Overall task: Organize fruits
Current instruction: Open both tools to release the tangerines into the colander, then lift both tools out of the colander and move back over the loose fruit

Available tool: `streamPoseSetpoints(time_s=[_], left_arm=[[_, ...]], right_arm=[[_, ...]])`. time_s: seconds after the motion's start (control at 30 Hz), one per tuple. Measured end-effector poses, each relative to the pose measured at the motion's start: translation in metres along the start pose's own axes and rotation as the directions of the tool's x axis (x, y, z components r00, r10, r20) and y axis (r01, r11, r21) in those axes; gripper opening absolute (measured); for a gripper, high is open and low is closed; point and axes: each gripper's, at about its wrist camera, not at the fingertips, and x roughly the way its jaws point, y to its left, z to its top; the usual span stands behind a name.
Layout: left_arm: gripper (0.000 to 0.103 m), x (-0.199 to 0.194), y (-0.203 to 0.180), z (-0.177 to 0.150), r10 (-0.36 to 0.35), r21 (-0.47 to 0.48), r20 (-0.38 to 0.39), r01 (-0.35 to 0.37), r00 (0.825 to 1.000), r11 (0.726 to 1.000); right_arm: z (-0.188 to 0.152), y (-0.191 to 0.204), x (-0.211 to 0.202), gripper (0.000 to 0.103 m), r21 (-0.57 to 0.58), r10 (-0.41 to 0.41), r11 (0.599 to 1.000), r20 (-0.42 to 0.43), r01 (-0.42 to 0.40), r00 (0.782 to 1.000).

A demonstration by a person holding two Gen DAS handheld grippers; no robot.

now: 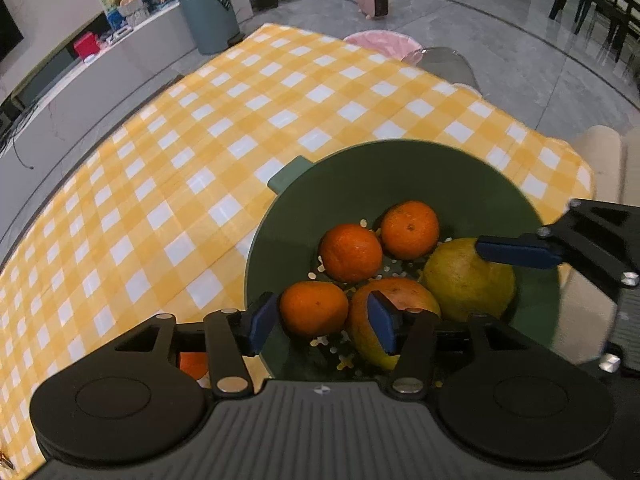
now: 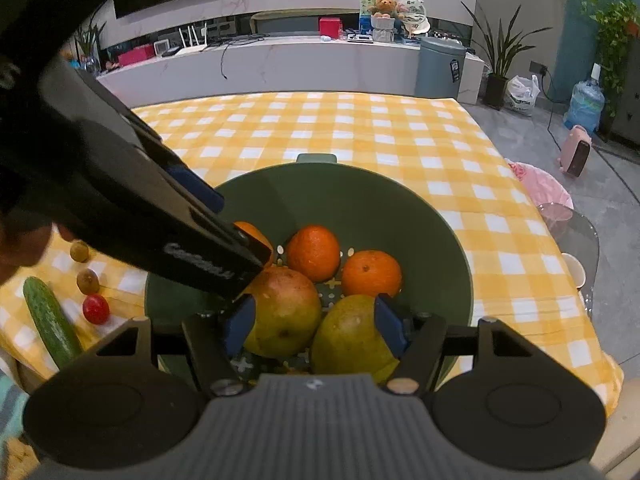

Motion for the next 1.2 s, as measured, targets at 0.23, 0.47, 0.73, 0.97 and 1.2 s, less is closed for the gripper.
streamPoseSetpoints(time_s=[0.23, 0.47, 0.73, 0.97, 1.2], left_arm=[[0.067, -0.038, 0.005, -0.016, -0.017, -0.006, 0.067, 0.017, 0.998, 1.000], [0.067, -0.072, 0.029, -0.038, -0.008, -0.068, 0.110, 0.015, 0.994, 0.998], [0.067, -0.105, 0.054, -0.066, 0.004, -0.096, 0.170, 0.013, 0.985, 0.995], [0.067, -0.114, 0.083, -0.095, -0.010, -0.138, 0.160, 0.033, 0.987, 0.990], [0.067, -0.126, 0.110, -0.118, -0.069, -0.197, 0.217, 0.113, 0.974, 0.974]], right_arm=[[0.001, 0.004, -0.001, 0.063, -0.017, -0.023, 1.000, -0.023, 0.023, 0.999], [0.000, 0.009, -0.020, 0.063, 0.016, -0.027, 1.000, 0.004, 0.027, 1.000], [0.005, 0.035, -0.049, 0.063, 0.027, -0.026, 0.999, 0.076, 0.024, 0.997], [0.007, 0.064, -0.057, 0.063, 0.043, 0.011, 0.999, 0.083, -0.015, 0.996], [0.008, 0.088, -0.053, 0.063, 0.062, 0.033, 0.997, 0.066, -0.037, 0.997]])
